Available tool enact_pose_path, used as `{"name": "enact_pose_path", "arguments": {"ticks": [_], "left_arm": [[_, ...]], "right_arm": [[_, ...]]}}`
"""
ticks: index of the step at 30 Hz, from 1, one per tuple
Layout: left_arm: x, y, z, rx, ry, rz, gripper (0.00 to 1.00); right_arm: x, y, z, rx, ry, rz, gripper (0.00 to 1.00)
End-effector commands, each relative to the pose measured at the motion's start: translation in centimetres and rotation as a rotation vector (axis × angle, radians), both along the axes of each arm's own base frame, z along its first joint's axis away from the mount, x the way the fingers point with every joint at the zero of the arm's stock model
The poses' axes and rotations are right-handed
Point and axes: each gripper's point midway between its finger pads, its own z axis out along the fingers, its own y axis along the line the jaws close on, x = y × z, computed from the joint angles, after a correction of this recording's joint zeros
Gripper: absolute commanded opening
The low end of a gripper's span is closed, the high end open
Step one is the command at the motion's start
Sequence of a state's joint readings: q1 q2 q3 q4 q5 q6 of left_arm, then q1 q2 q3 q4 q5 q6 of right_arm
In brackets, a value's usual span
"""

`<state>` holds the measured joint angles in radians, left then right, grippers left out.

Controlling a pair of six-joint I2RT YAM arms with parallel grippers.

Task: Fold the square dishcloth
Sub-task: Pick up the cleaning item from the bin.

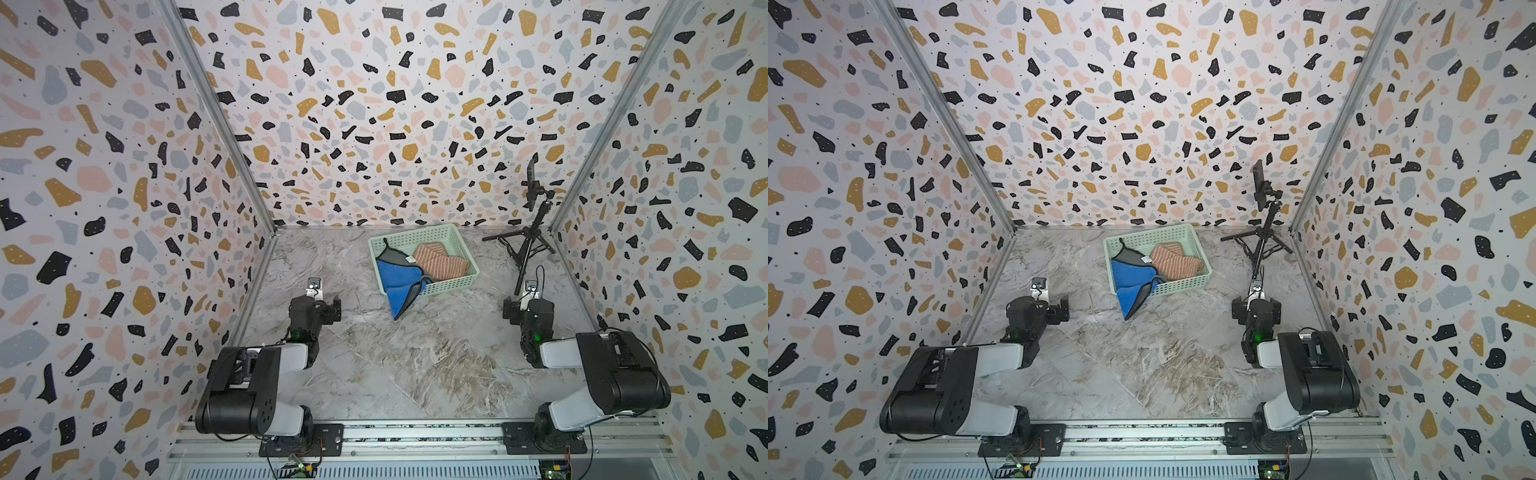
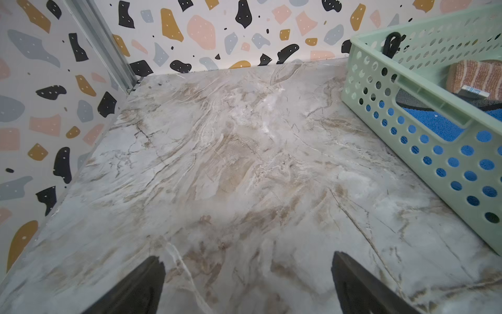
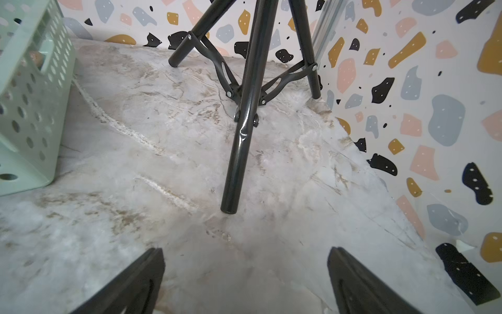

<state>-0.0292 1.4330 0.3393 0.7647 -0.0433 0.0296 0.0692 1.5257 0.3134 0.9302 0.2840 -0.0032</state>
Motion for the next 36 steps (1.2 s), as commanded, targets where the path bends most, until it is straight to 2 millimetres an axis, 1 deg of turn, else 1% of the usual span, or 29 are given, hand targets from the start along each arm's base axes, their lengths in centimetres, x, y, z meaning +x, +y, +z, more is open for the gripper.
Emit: {"name": "enact_pose_path", "arguments": {"ticks": [1,20,21,22,23,24,25,26,27,28,29,30,32,33,34,35,36], "left_arm": [[0.7,-0.2,1.2,-0.004,-0.043,-0.002,1.00],[0.7,-0.2,1.2,-0.003,-0.043,-0.004,1.00],[0.7,-0.2,1.2,-0.003,-0.044,-0.006,1.00],[0.7,-0.4,1.3,-0.004,-0.047,-0.013,1.00],[0.7,-0.5,1.5,-0.005,-0.050,-0.020,0.98],[0.7,-0.5,2.1,-0.006,-0.056,-0.024,0.98],[0.5,-0.6,2.6,-0.004,-0.038,-0.033,0.99],[0.2,-1.1,2.8,0.012,0.016,-0.069,1.00],[-0.1,-2.0,3.7,0.024,0.090,-0.139,1.00],[-0.4,-2.5,4.8,0.035,0.130,-0.174,1.00],[-0.5,-3.0,6.2,0.040,0.152,-0.215,1.00],[-1.0,-3.7,6.9,0.056,0.192,-0.273,1.00],[-1.6,-4.9,9.4,0.058,0.217,-0.365,1.00],[-2.0,-5.5,10.9,0.066,0.223,-0.410,1.00],[-2.7,-6.4,11.9,0.058,0.235,-0.478,1.00],[-3.4,-7.2,12.7,0.039,0.248,-0.530,1.00],[-4.0,-8.1,13.6,0.015,0.255,-0.575,1.00]], "right_arm": [[0.6,0.0,1.0,0.010,-0.028,-0.007,1.00],[0.6,-0.1,0.8,0.010,-0.019,-0.010,1.00],[0.6,-0.1,0.9,0.009,-0.023,-0.011,1.00],[0.5,-0.2,1.5,0.000,-0.044,-0.029,1.00],[0.0,-0.3,1.6,-0.009,-0.026,-0.042,1.00],[-0.2,0.5,2.8,-0.033,-0.070,-0.021,1.00],[-0.6,0.1,4.7,-0.087,-0.104,-0.097,1.00],[-0.9,-0.4,6.8,-0.113,-0.120,-0.167,1.00],[-1.3,-0.3,7.4,-0.088,-0.037,-0.184,1.00],[-1.7,0.0,8.3,-0.006,-0.024,-0.187,1.00],[-1.7,1.2,9.3,0.068,-0.023,-0.132,1.00],[-1.8,2.7,10.1,0.154,-0.035,-0.063,1.00],[-1.7,5.4,12.6,0.383,-0.149,0.046,1.00],[-2.0,6.6,14.3,0.500,-0.212,0.101,1.00],[-2.6,7.4,15.4,0.569,-0.241,0.149,1.00],[-3.1,7.8,16.2,0.604,-0.267,0.178,1.00],[-3.3,8.3,16.9,0.652,-0.301,0.211,1.00]]}}
